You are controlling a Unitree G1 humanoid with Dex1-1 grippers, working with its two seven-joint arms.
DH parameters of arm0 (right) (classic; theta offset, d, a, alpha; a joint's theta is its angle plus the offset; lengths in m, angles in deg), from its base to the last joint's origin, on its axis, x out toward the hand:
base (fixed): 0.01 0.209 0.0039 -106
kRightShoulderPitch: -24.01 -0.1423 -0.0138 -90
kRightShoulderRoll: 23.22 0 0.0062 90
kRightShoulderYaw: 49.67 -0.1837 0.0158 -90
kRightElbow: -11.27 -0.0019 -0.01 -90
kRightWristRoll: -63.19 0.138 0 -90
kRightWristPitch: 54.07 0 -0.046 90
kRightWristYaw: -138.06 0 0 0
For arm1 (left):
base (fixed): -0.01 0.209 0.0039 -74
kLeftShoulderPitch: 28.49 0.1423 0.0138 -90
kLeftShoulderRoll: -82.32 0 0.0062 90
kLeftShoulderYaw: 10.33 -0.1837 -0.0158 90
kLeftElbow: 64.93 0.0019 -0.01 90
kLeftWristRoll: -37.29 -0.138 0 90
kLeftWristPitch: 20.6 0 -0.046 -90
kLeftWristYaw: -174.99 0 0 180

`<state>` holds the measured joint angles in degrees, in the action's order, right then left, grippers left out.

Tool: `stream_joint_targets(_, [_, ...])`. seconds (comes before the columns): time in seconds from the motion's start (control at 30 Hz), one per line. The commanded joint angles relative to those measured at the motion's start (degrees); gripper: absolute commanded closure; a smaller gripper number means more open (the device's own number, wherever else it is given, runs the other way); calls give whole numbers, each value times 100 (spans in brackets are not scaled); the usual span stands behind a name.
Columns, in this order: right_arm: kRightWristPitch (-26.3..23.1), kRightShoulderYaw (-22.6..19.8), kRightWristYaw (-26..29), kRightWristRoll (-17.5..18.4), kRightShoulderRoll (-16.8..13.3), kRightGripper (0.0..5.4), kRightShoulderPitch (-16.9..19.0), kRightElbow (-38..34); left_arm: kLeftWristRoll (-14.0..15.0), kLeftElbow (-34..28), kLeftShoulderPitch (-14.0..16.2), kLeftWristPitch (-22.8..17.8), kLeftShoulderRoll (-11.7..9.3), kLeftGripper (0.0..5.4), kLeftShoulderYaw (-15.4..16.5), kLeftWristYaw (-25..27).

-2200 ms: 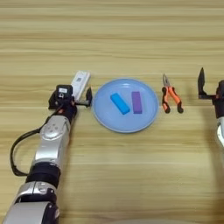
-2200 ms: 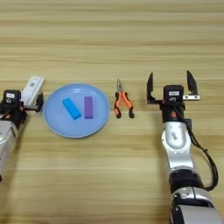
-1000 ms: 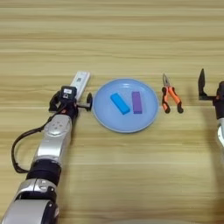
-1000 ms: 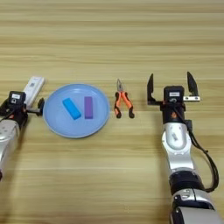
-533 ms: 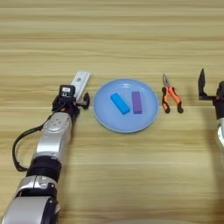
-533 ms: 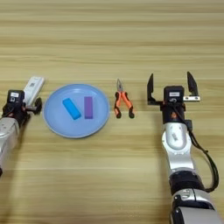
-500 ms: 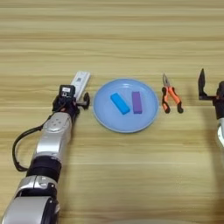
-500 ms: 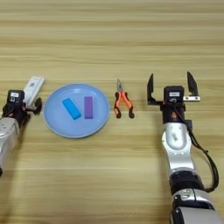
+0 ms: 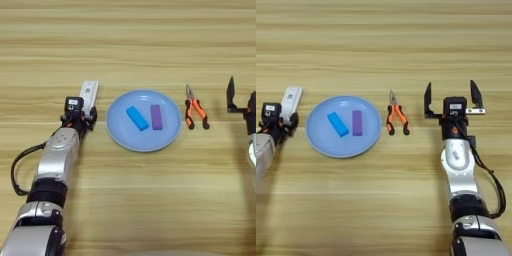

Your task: Move the objects on the table

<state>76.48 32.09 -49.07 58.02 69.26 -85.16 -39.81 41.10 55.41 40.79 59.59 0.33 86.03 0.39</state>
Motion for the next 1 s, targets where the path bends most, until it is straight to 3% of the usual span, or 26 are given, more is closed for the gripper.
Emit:
stream_joint_targets(0.03, [-66, -11, -7, 17, -5, 0, 28, -44, 24, -14, 174, -220, -26, 255, 6, 30])
stream_joint_targets(0.27, [-61, -14, -7, 19, -9, 0, 21, -21, 32, -98, 214, -268, -21, 255, 7, 83])
stream_joint_targets(0.57, [-68, -8, -10, 9, -9, 0, 24, -29, 88, -340, 358, 43, -32, 255, -51, 449])
stream_joint_targets(1.0, [-63, 0, -16, -8, -7, 0, 32, -26, 83, -440, 429, 582, -2, 255, -78, 530])
